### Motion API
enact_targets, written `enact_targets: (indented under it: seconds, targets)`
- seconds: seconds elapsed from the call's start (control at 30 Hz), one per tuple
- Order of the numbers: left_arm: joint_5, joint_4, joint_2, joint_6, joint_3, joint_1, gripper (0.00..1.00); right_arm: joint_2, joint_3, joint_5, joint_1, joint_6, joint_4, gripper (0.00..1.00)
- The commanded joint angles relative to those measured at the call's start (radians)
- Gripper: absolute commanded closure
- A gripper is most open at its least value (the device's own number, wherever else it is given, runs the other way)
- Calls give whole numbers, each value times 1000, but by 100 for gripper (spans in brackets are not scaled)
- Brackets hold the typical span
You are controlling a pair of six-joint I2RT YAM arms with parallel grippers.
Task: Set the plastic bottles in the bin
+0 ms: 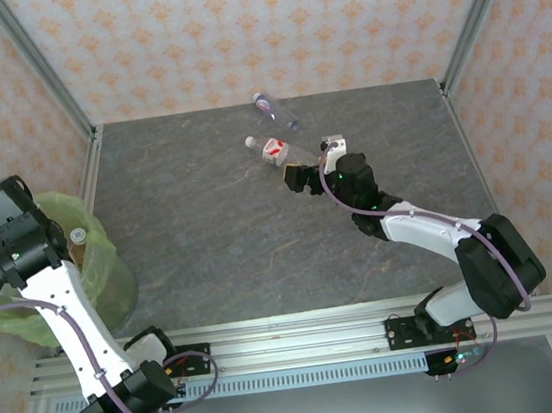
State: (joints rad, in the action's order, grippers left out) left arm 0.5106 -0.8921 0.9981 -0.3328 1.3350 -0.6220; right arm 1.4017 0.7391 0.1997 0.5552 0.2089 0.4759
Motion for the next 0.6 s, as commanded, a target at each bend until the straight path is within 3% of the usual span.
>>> enact_targets:
  seconds: [0.0,0.27,0.37,0.57]
  targets:
    - [-163,-45,-11,0,33,-2,0,-15,-3,-19,-2,-1,4,1]
    - [-467,-46,-30,-1,21,39,0,5,20,-114,-3,-3,-49,1]
    - [-577,-23,-34,-32,-2,128,0,44,81,-175,-4,-32,-159,1]
    - [-618,71,-41,-103,-44,310,0,127,199,-188,-8,-115,-291,1]
